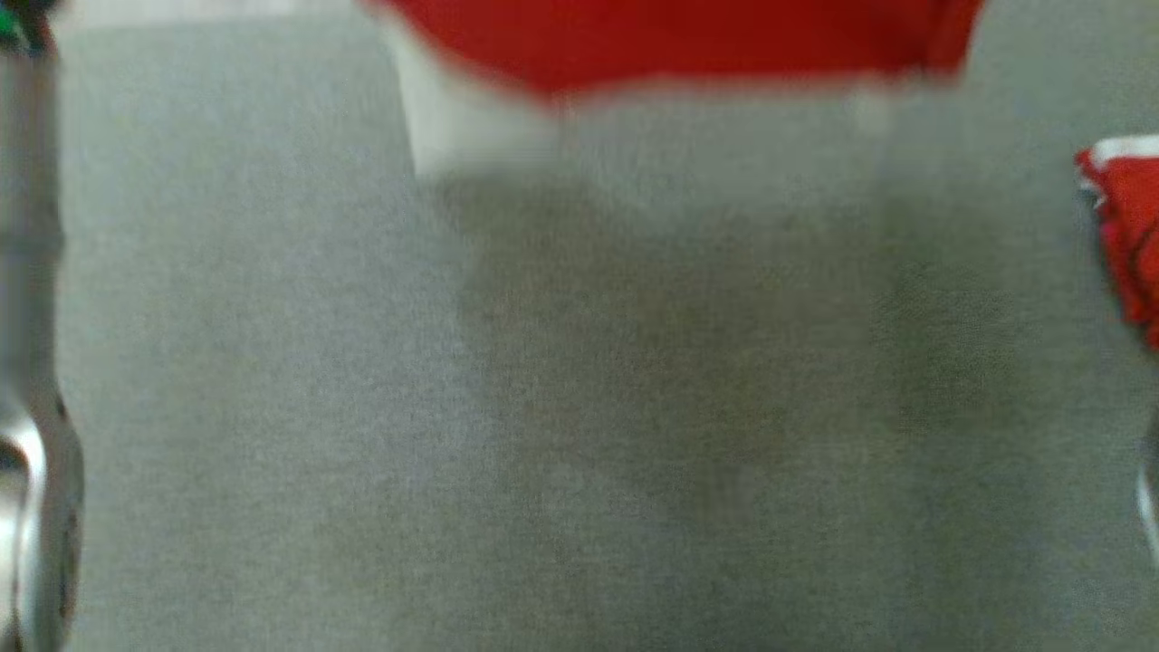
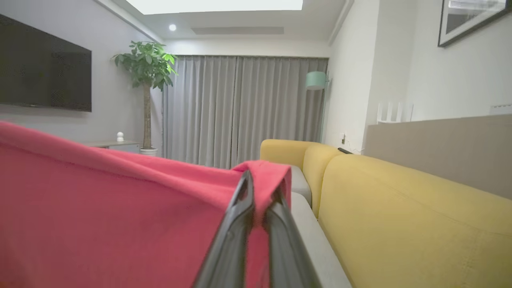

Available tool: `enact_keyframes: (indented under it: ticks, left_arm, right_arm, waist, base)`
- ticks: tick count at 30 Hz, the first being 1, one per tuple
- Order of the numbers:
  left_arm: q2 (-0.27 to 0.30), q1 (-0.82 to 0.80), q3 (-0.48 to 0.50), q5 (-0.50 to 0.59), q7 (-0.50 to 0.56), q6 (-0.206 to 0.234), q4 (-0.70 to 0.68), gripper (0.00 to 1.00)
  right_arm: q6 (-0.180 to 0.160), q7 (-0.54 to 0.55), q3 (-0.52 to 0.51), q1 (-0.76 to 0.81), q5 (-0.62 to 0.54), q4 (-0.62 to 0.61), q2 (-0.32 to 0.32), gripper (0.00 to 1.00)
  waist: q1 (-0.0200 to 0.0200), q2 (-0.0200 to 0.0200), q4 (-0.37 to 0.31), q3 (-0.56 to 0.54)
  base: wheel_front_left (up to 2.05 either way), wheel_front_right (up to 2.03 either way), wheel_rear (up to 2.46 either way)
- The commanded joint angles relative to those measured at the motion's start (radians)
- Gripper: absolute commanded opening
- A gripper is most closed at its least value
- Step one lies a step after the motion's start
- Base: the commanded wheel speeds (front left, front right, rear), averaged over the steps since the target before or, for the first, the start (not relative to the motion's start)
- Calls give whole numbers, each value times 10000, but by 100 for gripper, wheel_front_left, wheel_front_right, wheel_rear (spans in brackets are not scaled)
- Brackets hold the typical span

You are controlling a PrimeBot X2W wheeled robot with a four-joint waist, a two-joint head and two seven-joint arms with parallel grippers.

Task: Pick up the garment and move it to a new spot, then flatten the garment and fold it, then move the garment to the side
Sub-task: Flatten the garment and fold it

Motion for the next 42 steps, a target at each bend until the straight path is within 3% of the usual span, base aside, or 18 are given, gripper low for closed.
enact_keyframes:
  ticks: [1, 5, 11, 19, 26, 30, 35, 38, 42]
  left_arm:
    - [379, -1093, 411, 52, -476, -80, 629, 0]
    - [71, -1944, 169, 196, -1229, -444, 2116, 0]
    - [-352, -1439, -702, 479, -1704, -1232, 3792, 0]
    - [-542, 622, -1997, 863, -1761, -1675, 5081, 0]
    - [-276, 2750, -3214, 612, -1119, -1788, 5242, 0]
    - [327, 3955, -4438, 6, -173, -1793, 4348, 0]
    - [1519, 5364, -5814, -1442, 1286, -1794, 2296, 0]
    - [2266, 6112, -6077, -2525, 2147, -1795, 1035, 0]
    - [3099, 6828, -6191, -3135, 2884, -1788, -417, 0]
  right_arm:
    - [-9, -584, -123, -1132, 21, 760, 94, 0]
    - [-9, -1684, -191, -2319, -243, 2718, 213, 0]
    - [-9, -2447, 682, -1770, -423, 4933, 58, 0]
    - [-9, -2078, 1854, -139, 86, 6734, -290, 0]
    - [-9, -1173, 3540, 1526, 1583, 7050, -726, 0]
    - [-9, -378, 4543, 2449, 2666, 6644, -1168, 0]
    - [-9, 619, 5562, 3739, 4223, 5574, -1853, 0]
    - [-9, 1149, 6254, 4500, 4909, 4665, -2450, 0]
    - [-9, 1863, 6641, 5381, 5943, 3549, -3170, 0]
  waist:
    - [-5, 0, 183, 1147]
    - [-5, 0, 428, 1327]
    - [-5, 0, 668, 1082]
    - [-5, 0, 885, 416]
    - [-5, 0, 1058, -550]
    - [-5, 0, 1129, -1360]
    - [-5, 0, 1272, -2310]
    - [-5, 0, 1319, -2718]
    - [-5, 0, 1388, -3023]
  base:
    - [0, 0, 0]
    - [0, 0, 0]
    - [0, 0, 0]
    - [0, 0, 0]
    - [0, 0, 0]
    - [0, 0, 0]
    - [0, 0, 0]
    - [0, 0, 0]
    - [0, 0, 0]
